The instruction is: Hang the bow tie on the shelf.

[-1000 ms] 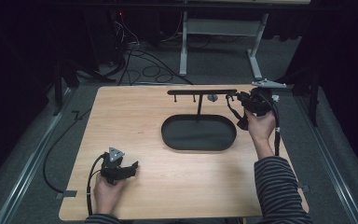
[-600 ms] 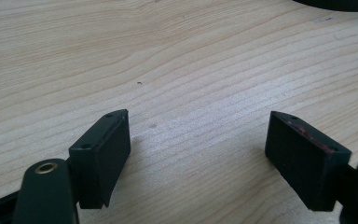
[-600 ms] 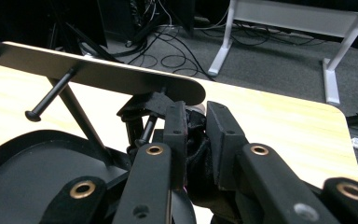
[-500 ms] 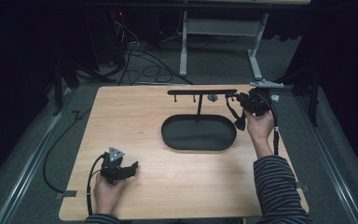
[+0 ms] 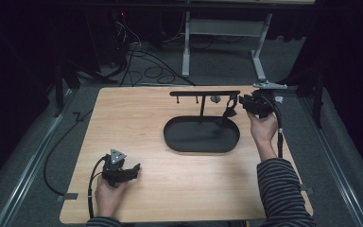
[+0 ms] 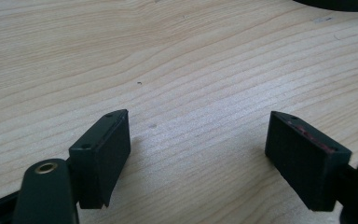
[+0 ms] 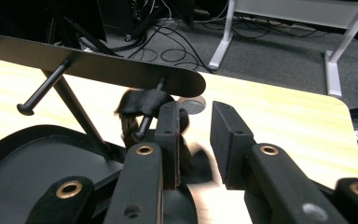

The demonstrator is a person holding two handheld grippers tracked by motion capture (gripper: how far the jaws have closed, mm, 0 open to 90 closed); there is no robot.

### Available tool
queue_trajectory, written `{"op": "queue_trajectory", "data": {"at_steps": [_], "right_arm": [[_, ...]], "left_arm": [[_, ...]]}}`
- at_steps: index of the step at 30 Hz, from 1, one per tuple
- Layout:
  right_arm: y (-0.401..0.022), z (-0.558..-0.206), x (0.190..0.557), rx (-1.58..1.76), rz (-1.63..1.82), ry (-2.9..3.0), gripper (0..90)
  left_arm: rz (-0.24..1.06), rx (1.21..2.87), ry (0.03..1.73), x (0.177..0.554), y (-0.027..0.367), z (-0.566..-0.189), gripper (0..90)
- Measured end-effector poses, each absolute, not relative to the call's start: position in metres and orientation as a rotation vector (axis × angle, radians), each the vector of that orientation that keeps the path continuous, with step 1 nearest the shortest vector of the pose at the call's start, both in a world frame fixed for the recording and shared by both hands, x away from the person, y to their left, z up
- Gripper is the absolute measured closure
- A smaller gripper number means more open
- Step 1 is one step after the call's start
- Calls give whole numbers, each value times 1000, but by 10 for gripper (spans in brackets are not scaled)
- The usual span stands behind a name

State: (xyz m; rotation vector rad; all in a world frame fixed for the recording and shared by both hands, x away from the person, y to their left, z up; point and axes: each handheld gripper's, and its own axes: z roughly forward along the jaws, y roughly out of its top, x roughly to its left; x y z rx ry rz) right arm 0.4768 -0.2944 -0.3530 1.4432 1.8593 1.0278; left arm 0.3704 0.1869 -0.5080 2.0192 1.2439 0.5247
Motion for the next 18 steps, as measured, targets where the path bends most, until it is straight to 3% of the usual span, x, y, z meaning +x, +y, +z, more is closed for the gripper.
{"op": "queue_trajectory", "data": {"at_steps": [18], "right_arm": [[-318, -353, 458, 1450, 1075, 1837, 627]], "left_arm": [[525, 2020, 1244, 370, 187, -508, 226]]}}
